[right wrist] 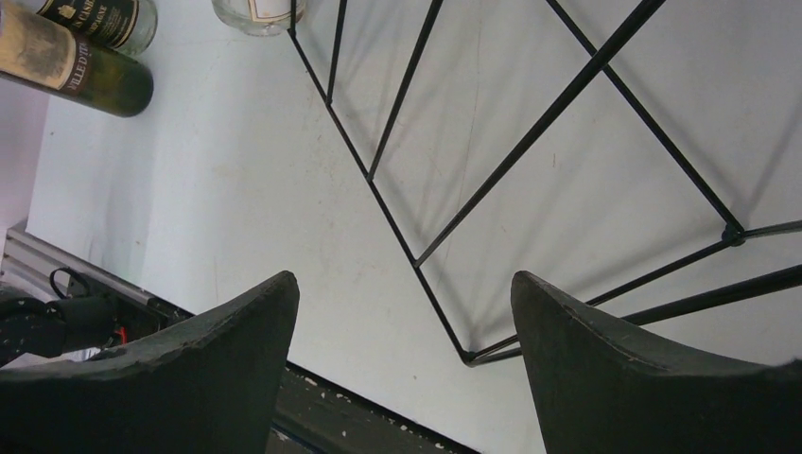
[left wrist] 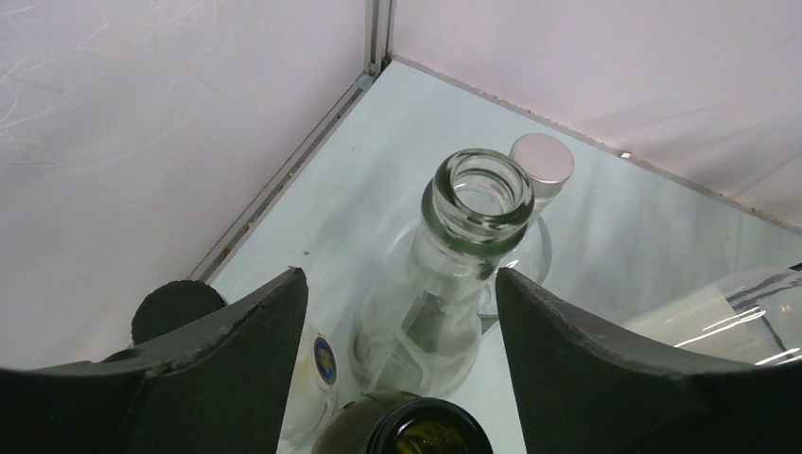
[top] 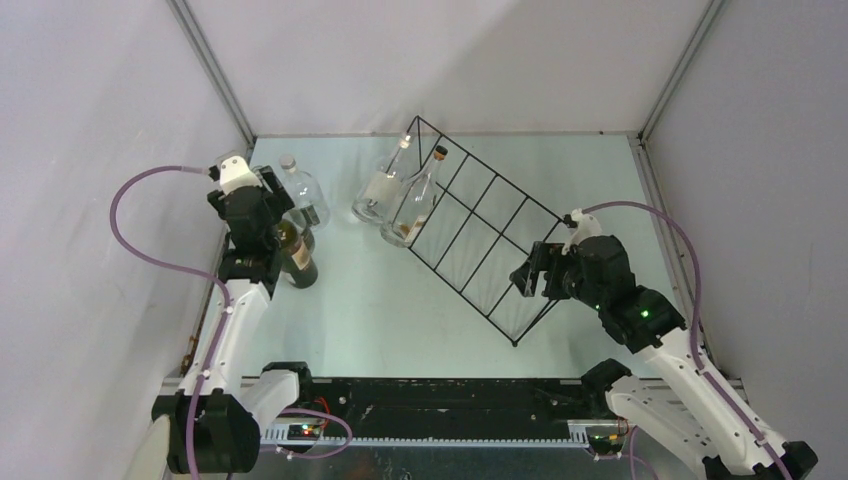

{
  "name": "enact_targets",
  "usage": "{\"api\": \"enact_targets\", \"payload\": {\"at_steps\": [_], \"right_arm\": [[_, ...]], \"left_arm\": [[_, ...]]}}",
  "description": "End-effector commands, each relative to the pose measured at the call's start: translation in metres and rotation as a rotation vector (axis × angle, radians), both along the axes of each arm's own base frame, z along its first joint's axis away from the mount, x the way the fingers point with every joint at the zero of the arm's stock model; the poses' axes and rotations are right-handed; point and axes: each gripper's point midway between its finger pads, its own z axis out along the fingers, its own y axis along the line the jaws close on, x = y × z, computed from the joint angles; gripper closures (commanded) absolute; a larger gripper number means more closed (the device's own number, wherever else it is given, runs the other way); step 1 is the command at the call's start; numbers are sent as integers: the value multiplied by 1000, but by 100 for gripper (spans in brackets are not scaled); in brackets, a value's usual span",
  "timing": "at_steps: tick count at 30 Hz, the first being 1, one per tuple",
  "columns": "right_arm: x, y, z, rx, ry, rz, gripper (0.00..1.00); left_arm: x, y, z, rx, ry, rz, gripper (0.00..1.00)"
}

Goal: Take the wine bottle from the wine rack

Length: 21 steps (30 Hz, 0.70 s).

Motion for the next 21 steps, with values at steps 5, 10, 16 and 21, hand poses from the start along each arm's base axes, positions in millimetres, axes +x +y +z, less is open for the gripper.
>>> {"api": "enact_targets", "payload": {"at_steps": [5, 10, 16, 21], "right_arm": [[3, -6, 27, 24, -59, 44, 14], [4, -9, 26, 21, -56, 33, 14], [4, -8, 26, 24, -54, 42, 14], [3, -9, 22, 17, -40, 40, 14]], "left_arm": [[-2, -4, 28, -28, -76, -20, 13], [-10, -1, 29, -30, -63, 0, 7], [-19, 2, 32, -31, -66, 24, 0], [-26, 1, 39, -29, -82, 16, 0]]}}
